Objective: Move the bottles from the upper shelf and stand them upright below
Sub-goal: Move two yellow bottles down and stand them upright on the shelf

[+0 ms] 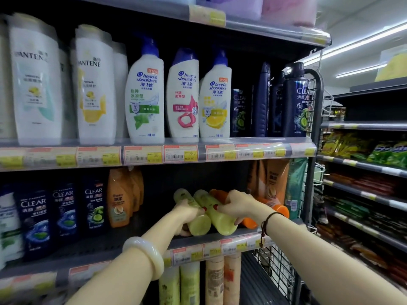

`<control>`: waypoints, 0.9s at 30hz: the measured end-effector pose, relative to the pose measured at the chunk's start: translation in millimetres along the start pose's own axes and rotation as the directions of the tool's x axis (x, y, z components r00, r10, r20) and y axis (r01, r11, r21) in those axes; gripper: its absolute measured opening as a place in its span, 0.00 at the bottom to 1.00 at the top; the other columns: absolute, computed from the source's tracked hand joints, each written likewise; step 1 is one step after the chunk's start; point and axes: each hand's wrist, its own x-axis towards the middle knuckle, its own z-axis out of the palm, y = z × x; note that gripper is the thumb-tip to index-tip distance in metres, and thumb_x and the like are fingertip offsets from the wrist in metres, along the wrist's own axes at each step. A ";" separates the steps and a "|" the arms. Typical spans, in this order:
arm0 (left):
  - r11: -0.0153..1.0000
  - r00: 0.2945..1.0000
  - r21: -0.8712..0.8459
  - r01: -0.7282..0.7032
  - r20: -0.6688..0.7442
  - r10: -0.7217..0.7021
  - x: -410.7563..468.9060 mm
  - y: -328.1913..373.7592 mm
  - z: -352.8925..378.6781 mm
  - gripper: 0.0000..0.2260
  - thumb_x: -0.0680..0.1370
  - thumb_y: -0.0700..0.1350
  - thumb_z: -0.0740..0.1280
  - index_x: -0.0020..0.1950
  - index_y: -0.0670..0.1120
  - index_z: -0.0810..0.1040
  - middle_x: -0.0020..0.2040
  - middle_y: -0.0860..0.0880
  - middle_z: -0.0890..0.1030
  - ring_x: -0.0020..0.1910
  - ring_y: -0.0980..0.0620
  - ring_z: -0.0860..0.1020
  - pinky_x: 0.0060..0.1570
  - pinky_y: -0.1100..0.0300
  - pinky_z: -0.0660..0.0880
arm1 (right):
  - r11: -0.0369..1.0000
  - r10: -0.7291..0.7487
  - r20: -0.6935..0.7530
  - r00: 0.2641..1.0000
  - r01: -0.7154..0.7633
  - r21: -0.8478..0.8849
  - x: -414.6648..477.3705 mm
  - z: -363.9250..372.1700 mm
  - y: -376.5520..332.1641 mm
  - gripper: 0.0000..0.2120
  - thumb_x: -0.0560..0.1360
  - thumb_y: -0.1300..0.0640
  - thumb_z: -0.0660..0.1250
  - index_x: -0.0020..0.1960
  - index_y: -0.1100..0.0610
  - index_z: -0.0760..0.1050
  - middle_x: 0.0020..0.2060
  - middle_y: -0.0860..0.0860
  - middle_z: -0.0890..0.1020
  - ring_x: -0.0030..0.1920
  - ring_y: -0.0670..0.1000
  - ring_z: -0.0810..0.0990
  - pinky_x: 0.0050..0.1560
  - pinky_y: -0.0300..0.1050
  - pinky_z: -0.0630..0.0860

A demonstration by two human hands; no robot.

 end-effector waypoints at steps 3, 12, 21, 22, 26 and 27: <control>0.999 1.000 -0.041 0.013 0.014 -0.013 -0.4 -0.5 -1.9 0.31 0.73 0.48 0.71 0.72 0.48 0.61 0.53 0.42 0.76 0.48 0.45 0.78 0.47 0.48 0.80 | 0.987 0.065 0.032 0.997 -0.069 0.144 6.6 4.2 1.2 0.26 0.74 0.45 0.65 0.64 0.62 0.69 0.59 0.59 0.78 0.48 0.60 0.85 0.47 0.49 0.83; 0.998 0.999 -0.040 0.040 0.023 -0.039 -3.6 -5.1 -13.6 0.27 0.70 0.43 0.73 0.65 0.42 0.67 0.50 0.40 0.77 0.44 0.44 0.78 0.39 0.49 0.79 | 0.886 0.130 0.144 0.981 -0.180 0.428 9.0 1.4 0.3 0.31 0.69 0.55 0.73 0.67 0.62 0.65 0.59 0.59 0.77 0.57 0.59 0.79 0.55 0.53 0.79; 0.994 0.999 -0.107 0.021 0.030 -0.018 -1.4 -4.9 -16.8 0.22 0.70 0.42 0.73 0.60 0.43 0.69 0.46 0.42 0.78 0.43 0.45 0.78 0.39 0.52 0.76 | 0.815 0.119 0.171 0.978 -0.194 0.546 16.8 12.8 7.5 0.33 0.72 0.53 0.70 0.74 0.50 0.60 0.63 0.58 0.74 0.59 0.59 0.77 0.48 0.52 0.76; 0.993 0.999 -0.116 0.023 0.035 -0.019 -1.3 -5.1 -17.2 0.20 0.70 0.42 0.73 0.58 0.43 0.69 0.46 0.42 0.78 0.43 0.45 0.78 0.40 0.52 0.76 | 0.812 0.106 0.174 0.979 -0.186 0.553 17.9 13.5 8.3 0.34 0.72 0.54 0.70 0.74 0.47 0.60 0.63 0.57 0.74 0.58 0.59 0.77 0.48 0.52 0.77; 0.987 0.998 -0.156 0.030 0.051 -0.023 0.9 -6.2 -20.4 0.24 0.69 0.42 0.74 0.61 0.41 0.69 0.49 0.40 0.79 0.45 0.44 0.79 0.39 0.52 0.77 | 0.825 0.088 0.214 0.973 -0.191 0.531 19.2 14.0 8.1 0.38 0.68 0.52 0.72 0.74 0.42 0.59 0.61 0.56 0.76 0.58 0.58 0.78 0.59 0.57 0.77; 0.983 0.998 -0.178 0.036 0.054 -0.027 1.3 -5.4 -22.1 0.25 0.68 0.42 0.74 0.62 0.41 0.70 0.50 0.40 0.79 0.45 0.43 0.79 0.38 0.52 0.77 | 0.830 0.087 0.218 0.972 -0.192 0.524 19.3 13.7 7.9 0.38 0.67 0.52 0.72 0.73 0.42 0.60 0.61 0.55 0.76 0.58 0.58 0.78 0.60 0.58 0.77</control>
